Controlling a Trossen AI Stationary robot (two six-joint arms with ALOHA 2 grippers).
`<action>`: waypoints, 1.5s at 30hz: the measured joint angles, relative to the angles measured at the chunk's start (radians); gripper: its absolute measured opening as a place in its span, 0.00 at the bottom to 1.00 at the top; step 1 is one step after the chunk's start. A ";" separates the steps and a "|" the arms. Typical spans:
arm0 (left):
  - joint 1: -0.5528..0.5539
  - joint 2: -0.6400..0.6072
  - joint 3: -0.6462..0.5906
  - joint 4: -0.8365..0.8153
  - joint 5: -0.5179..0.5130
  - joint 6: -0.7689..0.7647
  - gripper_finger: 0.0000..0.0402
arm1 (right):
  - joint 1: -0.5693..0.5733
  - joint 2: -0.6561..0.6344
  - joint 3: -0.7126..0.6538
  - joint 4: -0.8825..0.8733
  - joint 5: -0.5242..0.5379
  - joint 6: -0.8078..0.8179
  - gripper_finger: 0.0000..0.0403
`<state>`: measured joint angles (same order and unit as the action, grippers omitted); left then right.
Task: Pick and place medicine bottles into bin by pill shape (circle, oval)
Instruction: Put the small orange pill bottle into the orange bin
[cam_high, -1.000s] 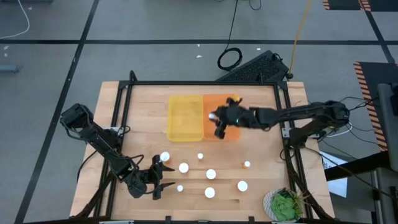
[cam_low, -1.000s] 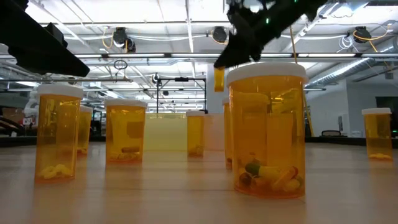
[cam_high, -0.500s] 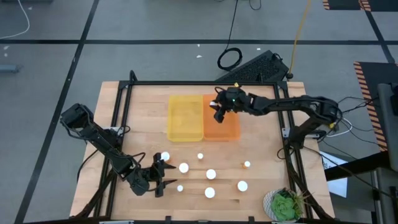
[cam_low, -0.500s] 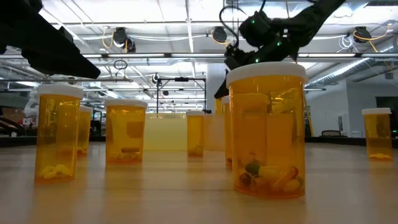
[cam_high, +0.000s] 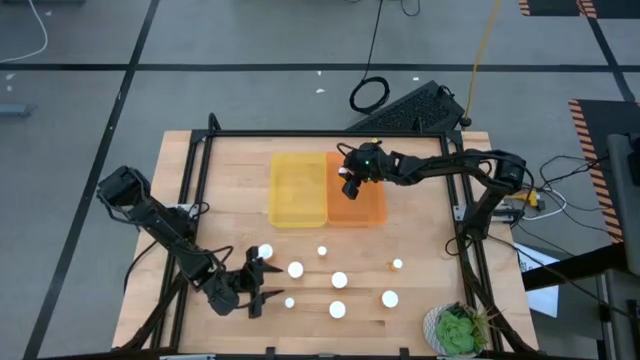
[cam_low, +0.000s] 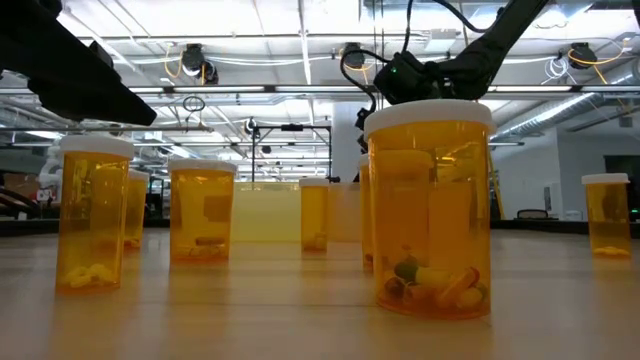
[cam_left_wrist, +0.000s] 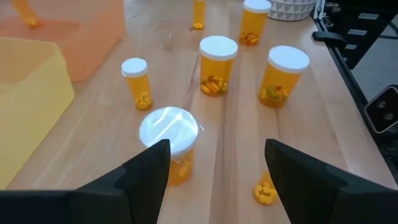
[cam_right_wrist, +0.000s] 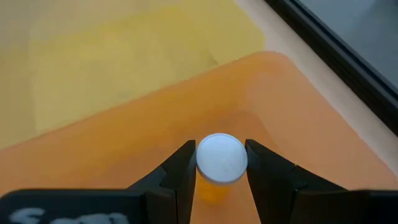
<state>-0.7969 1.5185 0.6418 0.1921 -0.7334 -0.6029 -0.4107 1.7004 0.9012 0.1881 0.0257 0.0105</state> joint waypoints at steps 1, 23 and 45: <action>-0.003 0.000 0.000 0.000 0.000 -0.002 0.66 | -0.002 -0.001 0.000 0.002 0.000 0.000 0.30; -0.007 0.000 0.000 0.000 0.000 -0.009 0.66 | -0.022 -0.004 -0.108 0.094 0.002 0.030 0.42; -0.007 0.000 0.000 -0.001 -0.001 -0.005 0.66 | 0.076 -0.327 -0.108 -0.176 -0.001 0.049 0.50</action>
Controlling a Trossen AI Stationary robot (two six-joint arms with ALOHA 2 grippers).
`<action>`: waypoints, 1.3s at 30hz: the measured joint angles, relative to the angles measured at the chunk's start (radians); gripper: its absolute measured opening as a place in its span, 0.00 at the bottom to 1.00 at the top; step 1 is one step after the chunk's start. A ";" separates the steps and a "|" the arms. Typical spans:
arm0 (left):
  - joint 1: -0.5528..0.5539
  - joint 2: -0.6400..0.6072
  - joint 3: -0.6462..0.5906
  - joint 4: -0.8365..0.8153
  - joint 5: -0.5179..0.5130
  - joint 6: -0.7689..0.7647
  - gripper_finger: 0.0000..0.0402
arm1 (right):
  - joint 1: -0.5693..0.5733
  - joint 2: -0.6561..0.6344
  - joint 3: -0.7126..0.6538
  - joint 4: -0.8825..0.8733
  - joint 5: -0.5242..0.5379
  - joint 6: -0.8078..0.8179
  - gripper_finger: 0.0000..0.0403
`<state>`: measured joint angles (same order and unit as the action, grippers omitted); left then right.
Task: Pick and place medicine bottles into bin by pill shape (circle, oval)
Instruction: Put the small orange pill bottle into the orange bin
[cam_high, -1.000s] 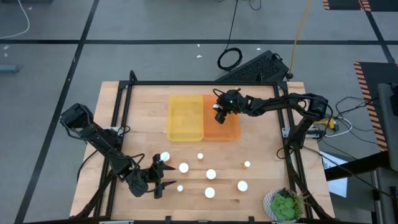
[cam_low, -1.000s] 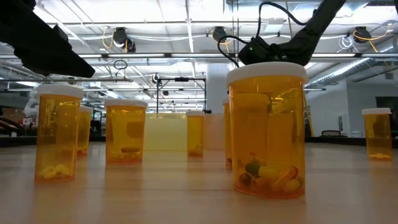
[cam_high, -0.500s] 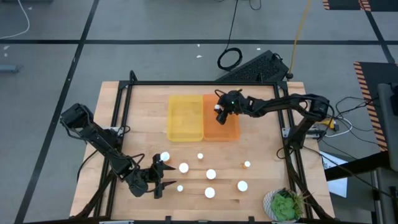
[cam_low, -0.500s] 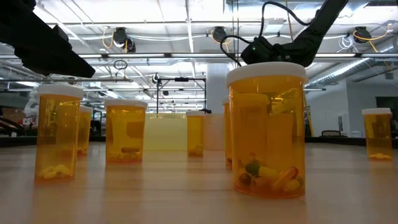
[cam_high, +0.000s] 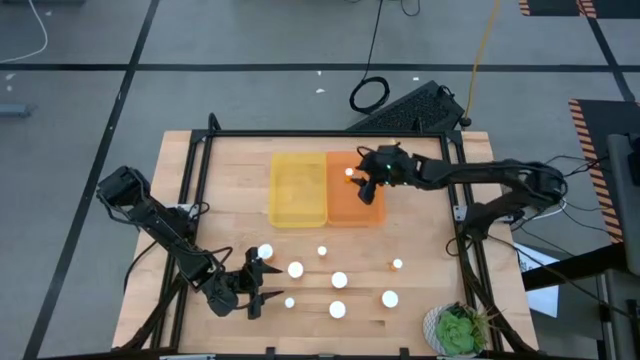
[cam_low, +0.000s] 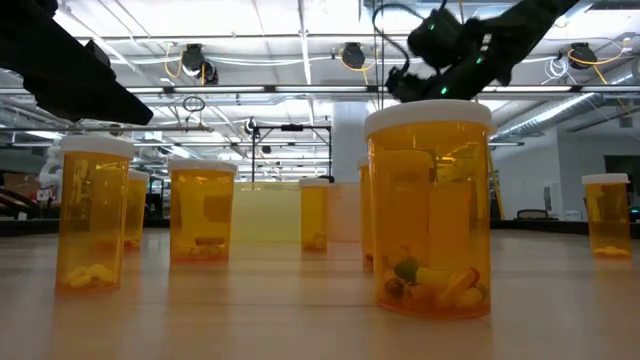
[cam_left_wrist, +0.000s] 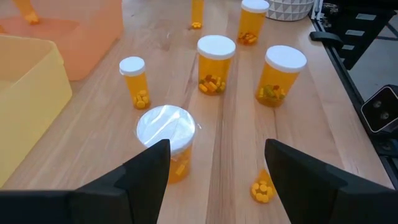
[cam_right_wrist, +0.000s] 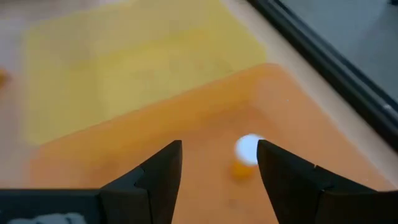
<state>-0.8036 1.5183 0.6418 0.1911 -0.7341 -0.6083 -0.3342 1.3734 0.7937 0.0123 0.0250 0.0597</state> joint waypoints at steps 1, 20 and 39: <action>0.000 0.000 0.000 0.000 0.000 0.000 0.66 | 0.022 -0.027 0.000 -0.033 0.000 0.012 0.50; 0.000 0.000 0.000 -0.001 0.000 -0.007 0.66 | 0.665 -0.281 0.000 -0.356 0.291 0.286 0.50; 0.000 0.000 0.000 0.000 0.000 -0.012 0.66 | 1.007 -0.275 0.000 -0.617 0.346 0.778 0.50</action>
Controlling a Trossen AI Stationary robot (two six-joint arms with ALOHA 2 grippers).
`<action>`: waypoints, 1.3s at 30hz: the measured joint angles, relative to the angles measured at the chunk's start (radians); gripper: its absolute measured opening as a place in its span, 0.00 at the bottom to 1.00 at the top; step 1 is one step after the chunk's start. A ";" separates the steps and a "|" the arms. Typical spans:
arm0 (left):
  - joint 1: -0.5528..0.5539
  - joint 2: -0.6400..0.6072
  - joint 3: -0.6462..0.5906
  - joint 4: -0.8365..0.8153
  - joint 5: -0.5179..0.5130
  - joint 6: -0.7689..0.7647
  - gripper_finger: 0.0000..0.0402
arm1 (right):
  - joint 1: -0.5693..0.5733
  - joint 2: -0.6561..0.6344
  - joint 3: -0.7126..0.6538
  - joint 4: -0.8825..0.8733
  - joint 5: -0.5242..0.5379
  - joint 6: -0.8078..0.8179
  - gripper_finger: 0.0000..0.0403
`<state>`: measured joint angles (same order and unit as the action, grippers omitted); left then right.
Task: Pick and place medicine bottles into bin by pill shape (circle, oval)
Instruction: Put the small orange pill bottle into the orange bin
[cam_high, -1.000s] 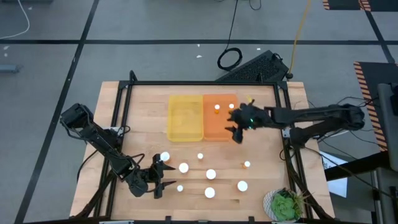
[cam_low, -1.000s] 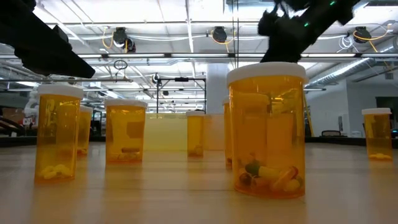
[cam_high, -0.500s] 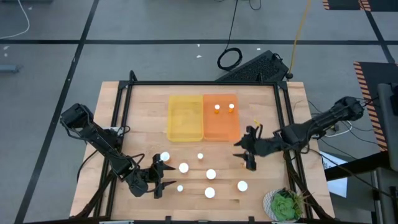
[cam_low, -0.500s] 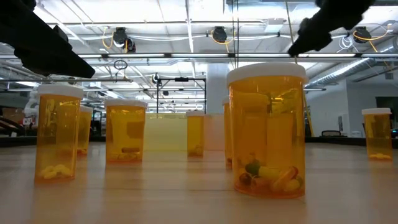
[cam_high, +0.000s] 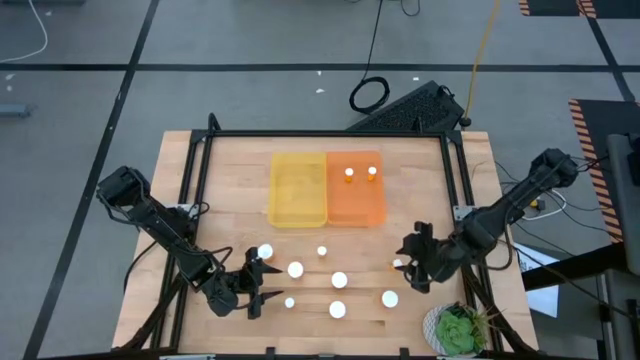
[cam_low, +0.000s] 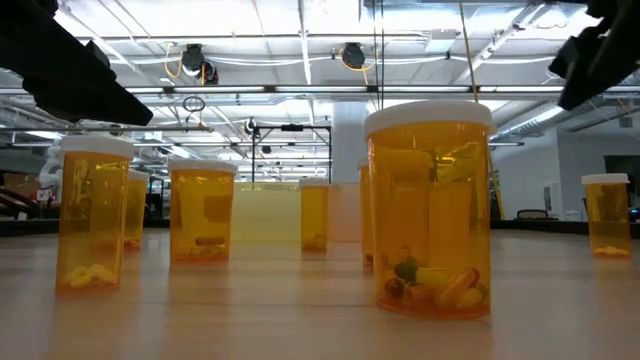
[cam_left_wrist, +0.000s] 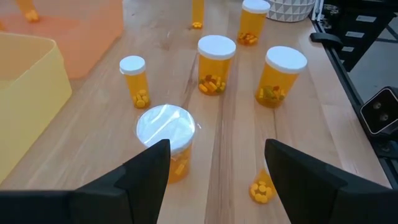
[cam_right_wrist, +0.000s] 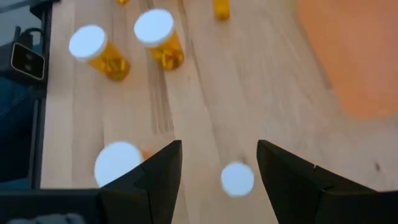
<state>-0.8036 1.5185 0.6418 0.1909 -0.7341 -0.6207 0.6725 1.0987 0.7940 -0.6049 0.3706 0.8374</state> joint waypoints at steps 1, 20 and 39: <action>0.000 0.000 0.000 0.000 0.000 -0.003 0.66 | 0.009 0.000 0.000 -0.011 0.000 0.018 0.50; 0.000 0.000 0.000 0.000 0.000 -0.009 0.66 | 0.030 0.107 0.000 -0.062 -0.028 -0.025 0.50; 0.000 0.000 0.000 0.000 0.001 -0.013 0.66 | 0.029 0.153 -0.092 0.052 0.047 -0.012 0.50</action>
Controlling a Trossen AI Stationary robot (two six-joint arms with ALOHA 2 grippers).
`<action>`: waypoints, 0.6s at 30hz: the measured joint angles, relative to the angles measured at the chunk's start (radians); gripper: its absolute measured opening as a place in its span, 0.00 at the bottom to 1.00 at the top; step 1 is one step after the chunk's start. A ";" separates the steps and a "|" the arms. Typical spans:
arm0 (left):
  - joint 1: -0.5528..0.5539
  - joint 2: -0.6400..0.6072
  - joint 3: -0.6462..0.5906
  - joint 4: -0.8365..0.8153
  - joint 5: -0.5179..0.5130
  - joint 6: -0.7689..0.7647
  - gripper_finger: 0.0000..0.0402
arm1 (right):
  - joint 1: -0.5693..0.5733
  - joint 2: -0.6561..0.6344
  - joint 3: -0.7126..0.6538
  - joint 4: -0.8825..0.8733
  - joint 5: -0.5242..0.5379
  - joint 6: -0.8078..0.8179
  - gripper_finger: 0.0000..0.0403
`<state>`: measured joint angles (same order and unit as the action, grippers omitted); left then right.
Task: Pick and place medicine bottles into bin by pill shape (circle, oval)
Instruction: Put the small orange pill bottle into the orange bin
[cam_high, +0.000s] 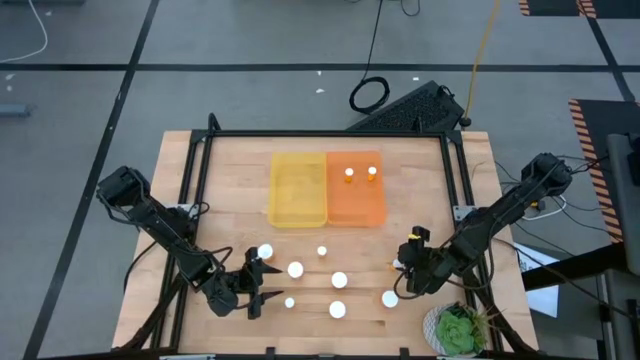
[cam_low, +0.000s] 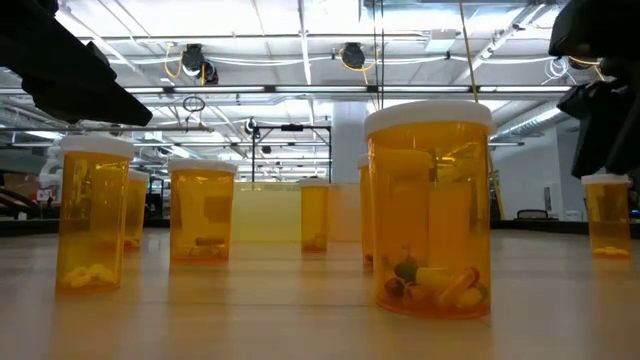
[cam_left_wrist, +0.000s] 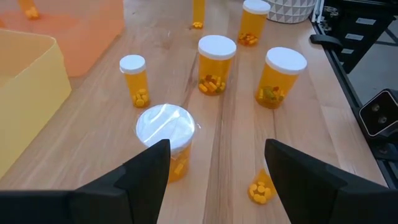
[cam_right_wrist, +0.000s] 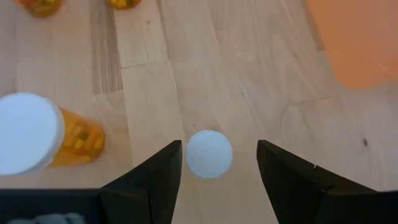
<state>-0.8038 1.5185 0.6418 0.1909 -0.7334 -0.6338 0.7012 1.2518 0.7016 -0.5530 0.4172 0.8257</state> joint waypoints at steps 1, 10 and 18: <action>0.000 0.000 0.000 0.000 0.000 0.000 0.66 | -0.002 0.000 -0.006 0.010 0.000 0.000 0.50; 0.000 0.000 0.000 0.000 0.000 0.000 0.66 | -0.032 0.000 -0.044 0.070 -0.057 -0.001 0.50; 0.000 0.000 0.000 0.000 0.000 0.000 0.66 | -0.041 0.000 -0.045 0.071 -0.056 -0.003 0.43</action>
<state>-0.8037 1.5185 0.6418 0.1909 -0.7330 -0.6334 0.6601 1.2518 0.6563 -0.4816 0.3611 0.8223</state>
